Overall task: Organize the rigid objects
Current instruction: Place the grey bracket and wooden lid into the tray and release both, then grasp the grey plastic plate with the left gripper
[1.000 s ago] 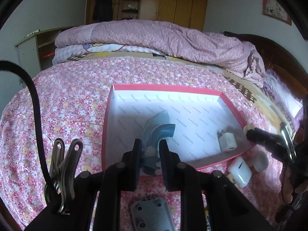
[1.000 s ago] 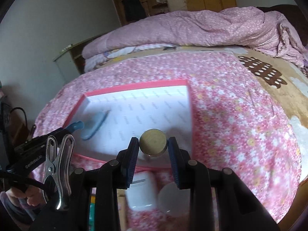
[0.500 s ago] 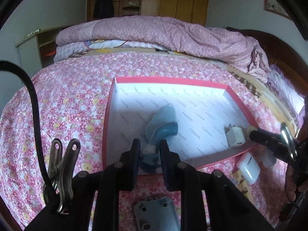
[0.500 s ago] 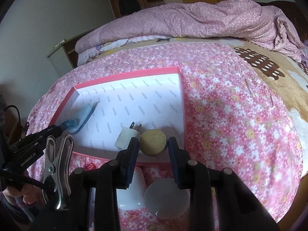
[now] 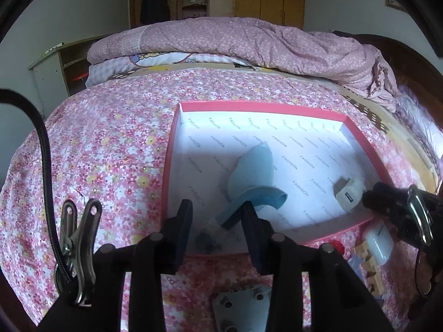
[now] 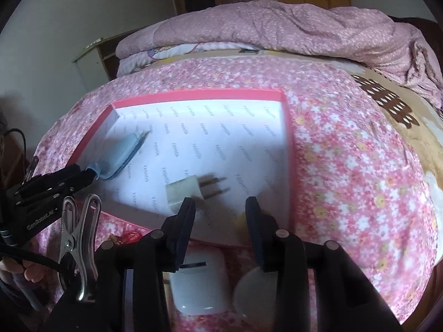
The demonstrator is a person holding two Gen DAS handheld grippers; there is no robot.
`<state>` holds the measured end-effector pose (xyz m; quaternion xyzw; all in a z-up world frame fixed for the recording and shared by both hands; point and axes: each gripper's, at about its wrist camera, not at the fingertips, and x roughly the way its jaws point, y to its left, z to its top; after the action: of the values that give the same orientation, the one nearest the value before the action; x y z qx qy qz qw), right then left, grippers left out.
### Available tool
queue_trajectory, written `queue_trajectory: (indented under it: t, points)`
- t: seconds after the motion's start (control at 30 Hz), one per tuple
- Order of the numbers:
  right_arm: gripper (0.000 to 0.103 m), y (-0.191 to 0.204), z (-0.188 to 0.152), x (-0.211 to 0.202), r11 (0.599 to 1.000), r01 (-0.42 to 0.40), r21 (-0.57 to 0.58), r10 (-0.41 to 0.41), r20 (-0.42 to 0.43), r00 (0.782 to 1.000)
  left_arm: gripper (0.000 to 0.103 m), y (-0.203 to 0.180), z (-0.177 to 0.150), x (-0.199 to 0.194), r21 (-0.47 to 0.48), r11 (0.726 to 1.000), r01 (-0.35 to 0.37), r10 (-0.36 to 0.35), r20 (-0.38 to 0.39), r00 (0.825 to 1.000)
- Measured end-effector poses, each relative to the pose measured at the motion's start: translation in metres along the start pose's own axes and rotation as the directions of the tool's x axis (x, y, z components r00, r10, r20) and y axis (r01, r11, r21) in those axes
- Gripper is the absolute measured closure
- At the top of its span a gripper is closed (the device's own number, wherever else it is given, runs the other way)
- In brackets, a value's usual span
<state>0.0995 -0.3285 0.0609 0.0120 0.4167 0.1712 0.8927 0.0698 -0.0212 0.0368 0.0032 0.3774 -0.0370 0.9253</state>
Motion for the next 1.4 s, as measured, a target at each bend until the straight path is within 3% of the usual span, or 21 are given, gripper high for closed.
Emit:
queue_trajectory:
  t: [0.1, 0.23, 0.4, 0.6, 0.8, 0.97, 1.2, 1.4]
  points:
    - [0.065, 0.006, 0.001, 0.007, 0.999, -0.048, -0.004, 0.047, -0.026, 0.999, 0.065, 0.002, 0.001, 0.000, -0.006, 1.000, -0.005, 0.005, -0.003, 1.000]
    - [0.065, 0.013, 0.005, 0.017, 0.999, -0.033, -0.005, 0.033, -0.040, 0.999, 0.075, 0.010, 0.001, 0.001, -0.012, 0.999, -0.045, 0.045, -0.009, 0.999]
    - [0.065, 0.025, 0.011, 0.022, 0.998, -0.063, -0.027, 0.062, -0.051, 0.997, 0.075, 0.024, 0.002, 0.001, -0.053, 0.996, -0.076, 0.075, -0.012, 0.997]
    - [0.065, 0.034, 0.016, 0.028, 0.997, -0.071, -0.035, 0.069, -0.060, 0.996, 0.075, 0.037, 0.004, 0.000, -0.088, 0.994, -0.058, 0.057, -0.009, 0.998]
    - [0.065, 0.028, 0.015, 0.018, 0.996, -0.088, -0.007, 0.088, -0.040, 0.995, 0.069, 0.039, 0.006, -0.009, -0.121, 0.993, -0.018, 0.017, -0.005, 1.000]
    - [0.062, 0.023, 0.014, -0.001, 0.997, -0.080, 0.010, 0.080, 0.015, 0.997, 0.056, 0.031, 0.004, -0.026, -0.093, 0.996, -0.005, 0.006, 0.005, 1.000]
    - [0.059, 0.015, 0.009, -0.032, 0.990, -0.131, 0.048, 0.129, 0.039, 0.991, 0.053, 0.016, -0.008, -0.055, -0.060, 0.998, 0.018, -0.017, 0.013, 1.000]
    - [0.059, 0.010, -0.005, -0.061, 0.993, -0.112, 0.046, 0.109, 0.075, 0.991, 0.053, 0.004, -0.023, -0.070, -0.055, 0.995, 0.082, -0.083, -0.012, 0.997]
